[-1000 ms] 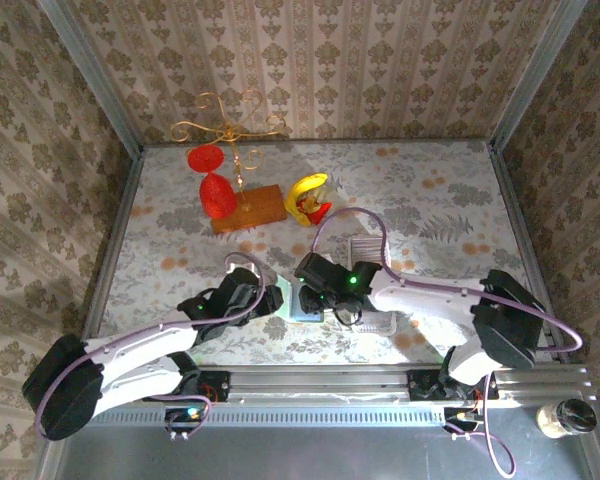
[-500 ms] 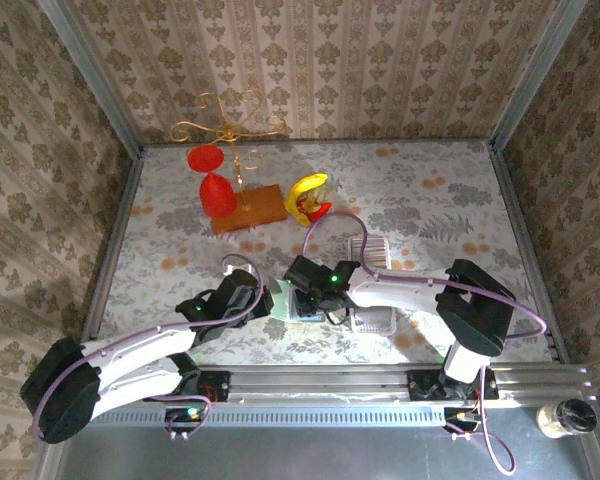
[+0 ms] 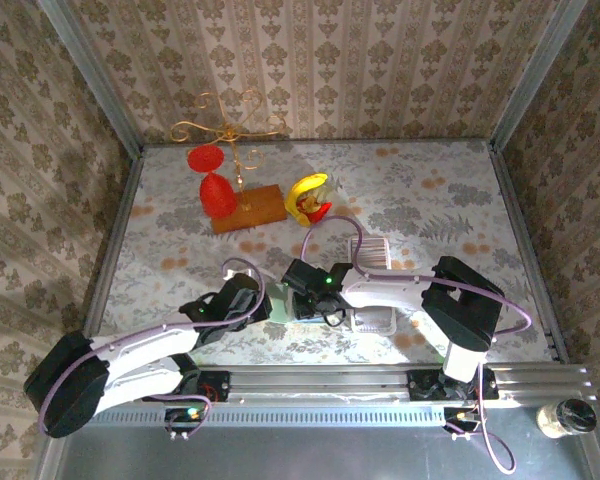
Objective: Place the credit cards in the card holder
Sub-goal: Flip over the card slot in the card holder.
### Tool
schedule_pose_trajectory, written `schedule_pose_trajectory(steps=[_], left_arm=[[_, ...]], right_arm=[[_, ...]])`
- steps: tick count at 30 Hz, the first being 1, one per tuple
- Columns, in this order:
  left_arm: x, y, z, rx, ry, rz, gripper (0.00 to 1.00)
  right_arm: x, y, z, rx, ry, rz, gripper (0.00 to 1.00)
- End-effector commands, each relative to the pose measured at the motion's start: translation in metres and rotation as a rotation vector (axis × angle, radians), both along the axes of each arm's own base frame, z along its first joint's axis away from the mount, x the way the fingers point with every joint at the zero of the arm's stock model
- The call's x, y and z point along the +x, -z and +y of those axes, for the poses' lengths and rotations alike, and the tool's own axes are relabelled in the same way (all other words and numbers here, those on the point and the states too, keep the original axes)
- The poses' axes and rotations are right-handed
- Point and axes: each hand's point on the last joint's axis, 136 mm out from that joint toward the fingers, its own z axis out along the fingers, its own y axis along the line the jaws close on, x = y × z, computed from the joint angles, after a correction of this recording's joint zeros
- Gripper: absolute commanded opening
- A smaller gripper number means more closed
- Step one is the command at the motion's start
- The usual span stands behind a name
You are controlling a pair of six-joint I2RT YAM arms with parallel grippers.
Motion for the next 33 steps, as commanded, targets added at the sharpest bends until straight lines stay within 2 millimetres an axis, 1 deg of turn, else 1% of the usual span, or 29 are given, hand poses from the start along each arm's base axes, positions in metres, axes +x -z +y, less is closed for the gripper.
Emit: schedule_pose_trajectory(steps=[1,6,11,17,24,28,33], left_arm=[[-0.006,0.011,-0.003,-0.003,0.007,0.043,0.0],[-0.009,0.015,-0.009,-0.011,0.024,0.049,0.0],[-0.008,0.016,-0.01,-0.017,0.024,0.046,0.0],[-0.009,0.019,-0.007,-0.025,0.005,0.048,0.0],[-0.009,0.02,-0.007,-0.036,-0.003,0.046,0.0],[-0.009,0.02,-0.008,-0.038,-0.002,0.044,0.0],[-0.009,0.02,-0.007,-0.038,-0.007,0.042,0.0]], right_arm=[[-0.005,0.005,0.011,0.057,0.014,0.03,0.45],[-0.002,-0.003,0.018,0.11,0.035,0.02,0.47],[0.001,-0.011,0.025,0.199,0.083,0.011,0.48],[0.003,-0.012,0.032,0.314,0.137,0.035,0.49],[0.005,-0.025,0.04,0.431,0.174,0.022,0.49],[0.01,-0.034,0.045,0.532,0.212,0.03,0.5],[0.011,-0.036,0.047,0.55,0.223,0.038,0.5]])
